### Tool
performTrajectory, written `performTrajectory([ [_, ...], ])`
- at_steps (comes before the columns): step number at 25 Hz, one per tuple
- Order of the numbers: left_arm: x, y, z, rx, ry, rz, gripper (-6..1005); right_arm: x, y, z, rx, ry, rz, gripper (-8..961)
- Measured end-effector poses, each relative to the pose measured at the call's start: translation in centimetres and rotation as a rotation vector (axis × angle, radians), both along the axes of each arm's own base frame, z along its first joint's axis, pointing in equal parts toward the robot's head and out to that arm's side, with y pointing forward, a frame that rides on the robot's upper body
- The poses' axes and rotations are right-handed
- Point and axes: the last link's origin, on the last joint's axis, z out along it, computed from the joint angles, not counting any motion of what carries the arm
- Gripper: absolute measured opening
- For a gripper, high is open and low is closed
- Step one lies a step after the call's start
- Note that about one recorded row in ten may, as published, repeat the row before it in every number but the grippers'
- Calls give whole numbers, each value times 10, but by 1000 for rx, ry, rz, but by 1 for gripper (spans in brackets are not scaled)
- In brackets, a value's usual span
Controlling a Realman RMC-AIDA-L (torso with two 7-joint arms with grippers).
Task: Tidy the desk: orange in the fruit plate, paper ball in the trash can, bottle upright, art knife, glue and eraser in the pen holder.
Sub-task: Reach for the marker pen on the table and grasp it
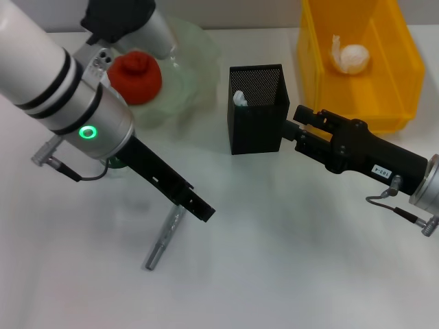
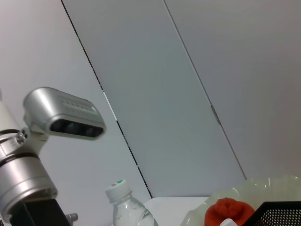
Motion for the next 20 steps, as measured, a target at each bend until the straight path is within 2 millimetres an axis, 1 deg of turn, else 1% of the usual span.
performTrajectory([
  [1, -2, 3, -4, -11, 13, 16, 783, 0, 0, 0, 0, 0, -1, 552],
  [3, -3, 4, -6, -15, 24, 21, 783, 0, 0, 0, 0, 0, -1, 552],
  [8, -15, 6, -12, -13, 60, 48, 783, -1, 1, 0, 2, 2, 0, 552],
  [16, -26, 6, -15, -12, 78, 70, 782, -3, 2, -1, 3, 2, 7, 551],
  [20, -27, 7, -14, -5, 87, 65, 782, -3, 2, -1, 4, 4, 5, 551],
])
